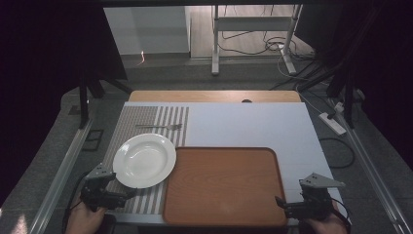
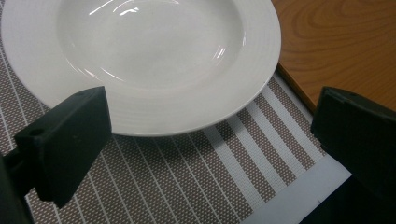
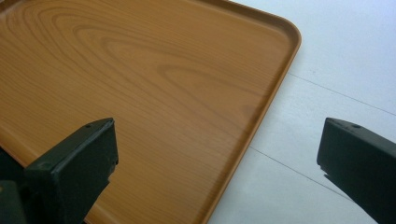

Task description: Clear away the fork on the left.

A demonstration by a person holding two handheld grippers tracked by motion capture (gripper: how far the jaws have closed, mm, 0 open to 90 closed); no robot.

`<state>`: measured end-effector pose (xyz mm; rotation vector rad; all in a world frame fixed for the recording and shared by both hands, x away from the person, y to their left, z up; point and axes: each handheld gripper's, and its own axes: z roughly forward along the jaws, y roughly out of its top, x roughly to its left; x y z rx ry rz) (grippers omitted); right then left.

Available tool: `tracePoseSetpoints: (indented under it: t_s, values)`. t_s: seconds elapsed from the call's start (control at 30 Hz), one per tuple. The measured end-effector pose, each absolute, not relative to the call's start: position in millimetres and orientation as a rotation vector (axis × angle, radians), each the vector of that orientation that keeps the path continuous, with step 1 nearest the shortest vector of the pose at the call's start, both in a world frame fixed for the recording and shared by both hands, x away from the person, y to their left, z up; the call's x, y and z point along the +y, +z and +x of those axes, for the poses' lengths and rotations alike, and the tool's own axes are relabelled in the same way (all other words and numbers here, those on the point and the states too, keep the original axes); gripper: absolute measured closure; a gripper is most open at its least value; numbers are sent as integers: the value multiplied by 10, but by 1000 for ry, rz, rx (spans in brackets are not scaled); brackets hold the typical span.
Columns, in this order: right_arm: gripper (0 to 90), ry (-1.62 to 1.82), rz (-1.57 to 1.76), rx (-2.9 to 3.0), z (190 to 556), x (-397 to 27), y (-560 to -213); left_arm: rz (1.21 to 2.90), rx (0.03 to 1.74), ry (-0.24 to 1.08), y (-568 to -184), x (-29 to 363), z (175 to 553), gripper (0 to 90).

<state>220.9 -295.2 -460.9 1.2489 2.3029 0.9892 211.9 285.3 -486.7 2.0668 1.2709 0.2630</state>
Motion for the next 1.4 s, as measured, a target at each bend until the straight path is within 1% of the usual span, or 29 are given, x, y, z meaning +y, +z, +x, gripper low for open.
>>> tracePoseSetpoints:
  t_s: [0.3, 0.53, 0.77, 1.2, 1.4]
  values:
    - [0, 985, 1240, 2316, 2213, -2943, -4614, 2104, 1264, 290, -4893, 2819, 2305, 0]
    - [0, 978, 1240, 2323, 2215, -2941, -4614, 2114, 1260, 287, -4878, 2769, 2473, 0]
    - [0, 973, 1238, 2327, 2219, -2941, -4615, 2133, 1241, 272, -4897, 2693, 2767, 0]
    - [0, 975, 1241, 2328, 2223, -2942, -4618, 2142, 1249, 269, -4919, 2647, 3119, 0]
    - [0, 979, 1244, 2328, 2224, -2946, -4617, 2139, 1248, 272, -4889, 2625, 3361, 0]
